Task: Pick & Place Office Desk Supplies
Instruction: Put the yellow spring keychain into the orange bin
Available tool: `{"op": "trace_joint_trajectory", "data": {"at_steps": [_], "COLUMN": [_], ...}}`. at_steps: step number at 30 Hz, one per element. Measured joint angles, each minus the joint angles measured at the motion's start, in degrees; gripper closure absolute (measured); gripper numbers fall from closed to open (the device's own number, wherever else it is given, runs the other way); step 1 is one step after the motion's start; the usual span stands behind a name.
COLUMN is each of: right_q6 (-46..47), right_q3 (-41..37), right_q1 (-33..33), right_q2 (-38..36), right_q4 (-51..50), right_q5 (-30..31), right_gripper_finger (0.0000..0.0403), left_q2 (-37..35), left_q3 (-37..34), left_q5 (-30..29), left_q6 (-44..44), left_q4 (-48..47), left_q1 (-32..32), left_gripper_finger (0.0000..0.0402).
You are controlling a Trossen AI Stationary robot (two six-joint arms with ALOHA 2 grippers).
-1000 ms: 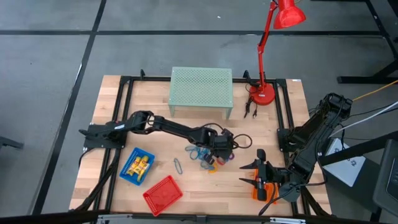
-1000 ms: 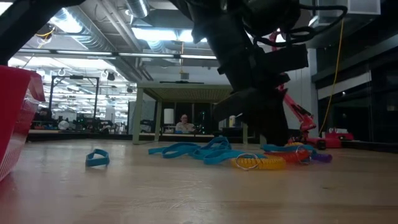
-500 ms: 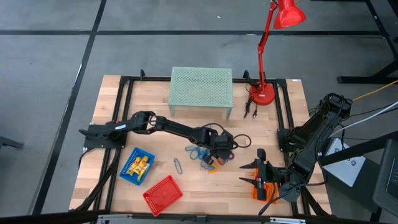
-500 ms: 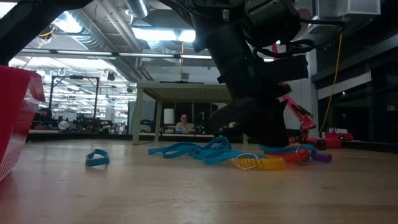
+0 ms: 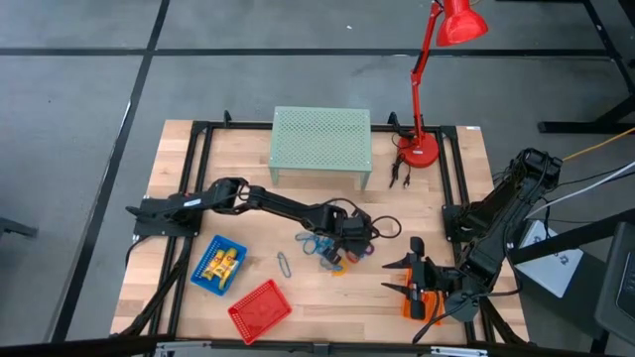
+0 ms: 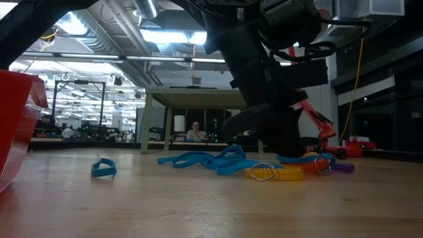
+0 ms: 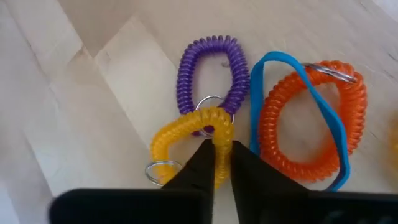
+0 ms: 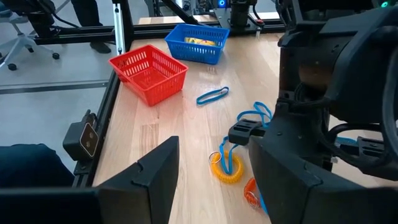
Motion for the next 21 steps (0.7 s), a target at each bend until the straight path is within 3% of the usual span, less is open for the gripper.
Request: {"op": "trace_joint_trajectory", "data": {"at_steps": [16, 21], "right_q6": [0.2, 0.0], "right_q3": [0.0, 0.0], "right_q1": [0.0, 0.0], "right_q2": [0.0, 0.0], "right_q4": [-0.4, -0.4], "right_q5": [-0.2, -0.1], "right_gripper_finger": [0.0207, 0.0207], "left_q2": [-1.2, -1.3], "left_q3": [7.6, 11.0], "left_q5": [-5.5, 4.7], "left_q6": [-0.4, -4.4], "left_q4": [-8.0, -4.1], "left_q1": [0.2, 0.2], "left_gripper_finger": [0.0389, 0.039]}}
